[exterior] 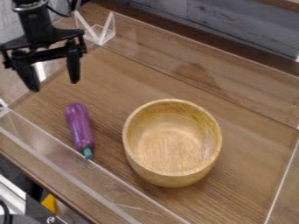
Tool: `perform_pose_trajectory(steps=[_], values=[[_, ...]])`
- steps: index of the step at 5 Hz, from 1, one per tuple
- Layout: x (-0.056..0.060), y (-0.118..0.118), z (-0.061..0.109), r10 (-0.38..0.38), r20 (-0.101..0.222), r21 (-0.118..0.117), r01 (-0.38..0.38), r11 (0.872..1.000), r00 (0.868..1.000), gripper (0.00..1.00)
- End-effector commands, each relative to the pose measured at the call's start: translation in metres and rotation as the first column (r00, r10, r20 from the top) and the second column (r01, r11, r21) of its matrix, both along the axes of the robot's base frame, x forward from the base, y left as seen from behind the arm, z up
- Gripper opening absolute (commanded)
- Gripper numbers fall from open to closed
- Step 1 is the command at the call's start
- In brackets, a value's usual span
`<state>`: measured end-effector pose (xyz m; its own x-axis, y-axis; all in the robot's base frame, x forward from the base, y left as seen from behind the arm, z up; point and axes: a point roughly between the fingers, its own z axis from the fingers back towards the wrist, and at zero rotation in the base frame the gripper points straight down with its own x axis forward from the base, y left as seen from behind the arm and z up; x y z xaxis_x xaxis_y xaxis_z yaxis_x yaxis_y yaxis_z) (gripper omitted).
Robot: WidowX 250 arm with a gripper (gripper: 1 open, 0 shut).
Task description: Put the purple eggplant in the brown bowl
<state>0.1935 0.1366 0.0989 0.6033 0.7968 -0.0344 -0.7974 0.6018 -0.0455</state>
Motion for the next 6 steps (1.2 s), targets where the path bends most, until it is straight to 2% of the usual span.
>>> perform_pose_trajectory(steps=[1,6], values=[[0.000,0.004,0.000,0.035,0.020,0.018,-0.035,0.999,0.999,1.00],[-0.002,-0.003,-0.037,0.075,0.004,0.000,-0.075,0.997,0.997,1.00]])
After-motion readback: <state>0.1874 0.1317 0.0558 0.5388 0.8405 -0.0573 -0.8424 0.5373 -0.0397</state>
